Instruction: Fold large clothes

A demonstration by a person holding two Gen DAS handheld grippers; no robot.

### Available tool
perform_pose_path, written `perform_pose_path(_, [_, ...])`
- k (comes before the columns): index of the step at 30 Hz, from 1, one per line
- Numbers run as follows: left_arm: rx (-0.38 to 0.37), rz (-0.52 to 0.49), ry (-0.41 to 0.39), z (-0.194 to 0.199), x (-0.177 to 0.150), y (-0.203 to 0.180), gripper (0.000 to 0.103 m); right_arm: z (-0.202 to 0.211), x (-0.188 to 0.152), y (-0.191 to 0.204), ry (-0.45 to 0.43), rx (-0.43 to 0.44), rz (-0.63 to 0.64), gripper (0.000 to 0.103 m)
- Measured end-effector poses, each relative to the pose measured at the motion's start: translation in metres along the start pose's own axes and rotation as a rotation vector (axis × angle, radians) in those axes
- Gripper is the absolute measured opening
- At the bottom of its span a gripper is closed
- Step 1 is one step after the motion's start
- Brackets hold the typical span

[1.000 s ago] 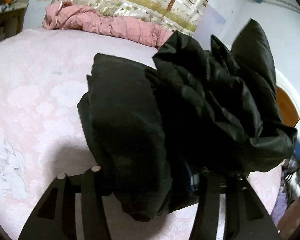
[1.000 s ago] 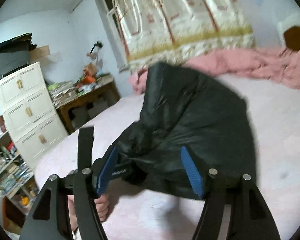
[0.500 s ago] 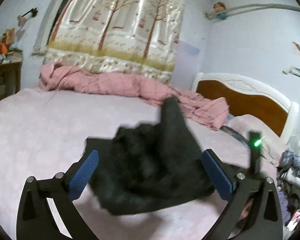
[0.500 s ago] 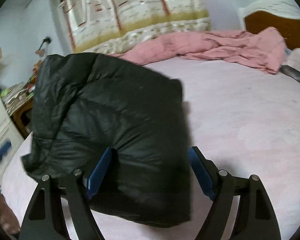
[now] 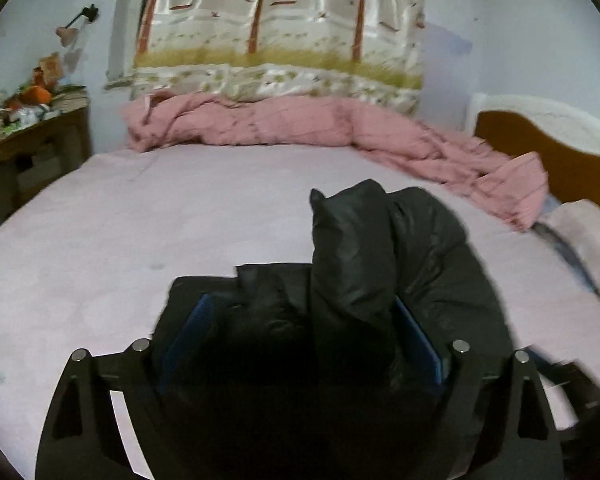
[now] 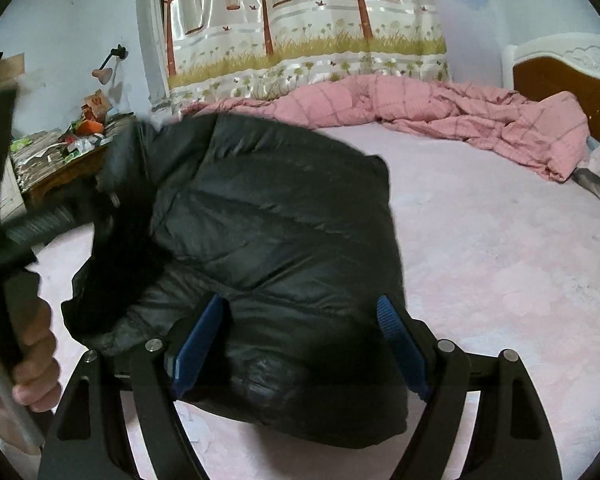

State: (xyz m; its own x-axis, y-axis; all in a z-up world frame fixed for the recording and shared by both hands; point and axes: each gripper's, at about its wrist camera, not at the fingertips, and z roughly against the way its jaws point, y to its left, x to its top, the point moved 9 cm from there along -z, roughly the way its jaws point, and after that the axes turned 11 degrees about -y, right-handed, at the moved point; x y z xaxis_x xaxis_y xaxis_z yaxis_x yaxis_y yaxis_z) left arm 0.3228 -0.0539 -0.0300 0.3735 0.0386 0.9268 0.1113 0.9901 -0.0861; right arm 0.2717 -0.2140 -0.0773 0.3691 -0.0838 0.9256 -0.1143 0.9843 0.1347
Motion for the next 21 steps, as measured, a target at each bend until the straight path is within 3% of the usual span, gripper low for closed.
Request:
perform_pose_path(4, [0.049,-0.003,0.014,-0.01,-0.015,0.02,0.094,0.006,0.008,-0.007,-0.042,-0.045,-0.016,0.083])
perform_pose_path(14, [0.17,-0.09,-0.019,-0.015,-0.038,0.05,0.103,-0.004,0.0,-0.013,-0.002,-0.071,-0.017,0.086])
perform_pose_path(21, [0.144,-0.017,0.048,-0.028,-0.057,0.066,0.103,-0.007,-0.002,-0.008,0.004,-0.093,0.028,0.087])
